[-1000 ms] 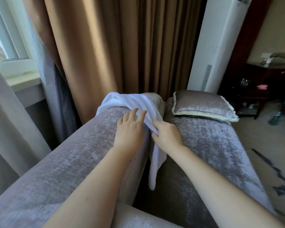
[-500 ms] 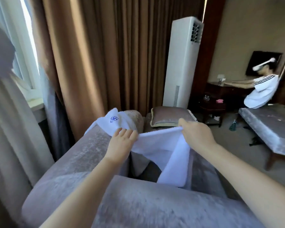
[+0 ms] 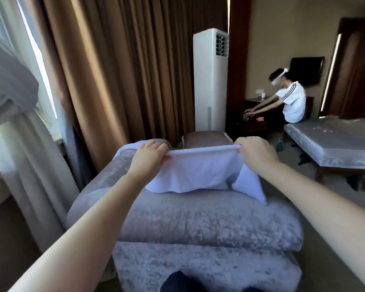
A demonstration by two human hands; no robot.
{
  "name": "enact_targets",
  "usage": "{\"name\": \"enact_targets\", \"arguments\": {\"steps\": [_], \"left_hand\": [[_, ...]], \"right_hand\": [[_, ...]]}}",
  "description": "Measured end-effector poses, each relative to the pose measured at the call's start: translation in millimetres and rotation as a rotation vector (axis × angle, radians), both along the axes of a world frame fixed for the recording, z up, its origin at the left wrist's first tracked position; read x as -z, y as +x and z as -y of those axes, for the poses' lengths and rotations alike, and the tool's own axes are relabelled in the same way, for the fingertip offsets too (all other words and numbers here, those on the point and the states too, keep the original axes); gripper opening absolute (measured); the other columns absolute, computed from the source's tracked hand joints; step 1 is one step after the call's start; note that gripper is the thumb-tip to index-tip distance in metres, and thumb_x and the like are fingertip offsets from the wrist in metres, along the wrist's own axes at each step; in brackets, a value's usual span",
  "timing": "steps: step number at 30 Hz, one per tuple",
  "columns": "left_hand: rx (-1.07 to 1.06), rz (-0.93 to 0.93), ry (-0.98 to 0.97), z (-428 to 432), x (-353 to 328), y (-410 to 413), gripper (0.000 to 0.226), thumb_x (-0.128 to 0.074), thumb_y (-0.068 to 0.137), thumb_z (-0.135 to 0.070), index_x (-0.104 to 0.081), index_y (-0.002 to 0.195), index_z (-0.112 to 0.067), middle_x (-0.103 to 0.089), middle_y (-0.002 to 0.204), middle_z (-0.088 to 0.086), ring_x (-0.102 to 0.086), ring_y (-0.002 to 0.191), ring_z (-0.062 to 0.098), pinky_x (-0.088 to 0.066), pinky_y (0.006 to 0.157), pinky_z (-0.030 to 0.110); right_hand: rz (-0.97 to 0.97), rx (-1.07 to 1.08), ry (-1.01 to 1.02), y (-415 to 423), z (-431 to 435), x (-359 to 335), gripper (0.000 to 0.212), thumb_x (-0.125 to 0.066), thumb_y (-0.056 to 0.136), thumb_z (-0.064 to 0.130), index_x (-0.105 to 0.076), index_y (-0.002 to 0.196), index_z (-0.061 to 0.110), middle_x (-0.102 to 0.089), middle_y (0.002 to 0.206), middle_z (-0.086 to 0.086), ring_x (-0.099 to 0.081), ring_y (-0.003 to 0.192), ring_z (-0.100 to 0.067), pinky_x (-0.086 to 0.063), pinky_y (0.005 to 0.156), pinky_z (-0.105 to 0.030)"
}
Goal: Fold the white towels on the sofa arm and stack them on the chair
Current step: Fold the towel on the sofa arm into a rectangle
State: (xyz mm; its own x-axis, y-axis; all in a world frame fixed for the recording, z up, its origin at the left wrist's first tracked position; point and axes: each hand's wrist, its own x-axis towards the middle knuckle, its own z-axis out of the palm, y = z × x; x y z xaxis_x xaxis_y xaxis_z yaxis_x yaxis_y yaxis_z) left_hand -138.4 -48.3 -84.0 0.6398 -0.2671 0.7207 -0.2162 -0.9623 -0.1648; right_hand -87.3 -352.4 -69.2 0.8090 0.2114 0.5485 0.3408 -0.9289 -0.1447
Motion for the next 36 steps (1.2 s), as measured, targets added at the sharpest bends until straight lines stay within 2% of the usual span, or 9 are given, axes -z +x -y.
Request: {"name": "enact_targets", "arguments": {"steps": [8,10,13,17,20,25,28,31,36], "left_hand": [[0.142,-0.119,-0.127,25,-5,-28,0.008,-0.067,0.088,-0.016,-0.065,0.088,-0.008,-0.060,0.076,0.002,-0.043,0.065,0.016,-0.032,0.058,0.029],[0.131,-0.201,-0.123,31,16,-34,0.014,-0.067,0.088,-0.021,-0.065,0.094,-0.008,-0.058,0.078,0.001,-0.054,0.068,0.021,-0.039,0.059,0.032],[0.081,-0.224,-0.248,37,54,-39,0.018,-0.070,0.082,-0.010,-0.054,0.091,-0.006,-0.051,0.086,0.006,-0.054,0.069,0.032,-0.044,0.056,0.041],[0.136,-0.102,-0.131,41,97,-39,0.016,-0.072,0.072,-0.004,-0.057,0.075,-0.008,-0.051,0.075,0.006,-0.050,0.056,0.024,-0.027,0.042,0.027],[0.246,-0.115,0.019,35,131,-33,0.029,-0.058,0.078,-0.037,-0.061,0.094,-0.012,-0.060,0.090,0.006,-0.062,0.084,0.028,-0.045,0.060,0.030],[0.094,-0.264,0.198,42,149,-25,0.071,-0.082,0.054,-0.053,-0.051,0.103,-0.013,-0.062,0.111,0.007,-0.049,0.124,0.037,-0.047,0.096,0.056],[0.094,-0.189,0.186,53,150,-16,0.056,-0.074,0.063,-0.053,-0.051,0.100,-0.018,-0.063,0.105,0.004,-0.054,0.118,0.039,-0.044,0.096,0.059],[0.167,0.028,0.158,59,152,-8,0.020,-0.073,0.065,-0.017,-0.060,0.081,-0.016,-0.057,0.092,0.006,-0.050,0.095,0.029,-0.038,0.082,0.041],[0.078,0.063,0.062,71,125,-13,0.027,-0.075,0.056,0.000,-0.054,0.063,-0.015,-0.046,0.061,0.000,-0.044,0.057,0.022,-0.027,0.055,0.030]], "right_hand": [[-0.087,-0.138,0.187,-33,38,-1,0.022,-0.046,0.091,0.008,-0.062,0.098,0.021,-0.064,0.091,-0.006,-0.058,0.081,-0.028,-0.049,0.066,-0.038],[-0.147,-0.083,0.103,-45,40,13,0.013,-0.048,0.091,0.009,-0.052,0.096,0.020,-0.059,0.082,-0.003,-0.053,0.069,-0.025,-0.035,0.051,-0.031],[0.175,-0.018,-0.242,-52,34,47,0.029,-0.056,0.063,-0.008,-0.051,0.078,0.016,-0.053,0.072,-0.004,-0.048,0.064,-0.026,-0.020,0.053,-0.027],[0.165,-0.143,-0.512,-52,6,87,0.015,-0.068,0.062,0.008,-0.064,0.072,0.018,-0.058,0.078,-0.003,-0.056,0.076,-0.026,-0.031,0.065,-0.033],[-0.047,-0.221,-0.585,-59,-16,123,0.026,-0.064,0.080,0.032,-0.063,0.103,0.019,-0.058,0.100,-0.003,-0.058,0.090,-0.027,-0.040,0.074,-0.039],[0.058,-0.148,-0.602,-54,-32,165,0.076,-0.085,0.043,0.061,-0.066,0.098,0.013,-0.066,0.092,-0.010,-0.063,0.070,-0.030,-0.042,0.082,-0.047],[0.109,-0.107,-0.631,-52,-33,168,0.071,-0.086,0.043,0.061,-0.069,0.094,0.015,-0.069,0.092,-0.011,-0.064,0.071,-0.031,-0.034,0.089,-0.050],[0.114,-0.115,-0.618,-52,-33,168,0.056,-0.087,0.045,0.058,-0.070,0.082,0.019,-0.067,0.083,-0.003,-0.062,0.065,-0.024,-0.042,0.085,-0.043],[0.127,-0.157,-0.300,-57,-49,141,0.041,-0.084,0.033,0.003,-0.052,0.055,0.015,-0.041,0.042,0.001,-0.040,0.037,-0.020,-0.020,0.048,-0.027]]}}
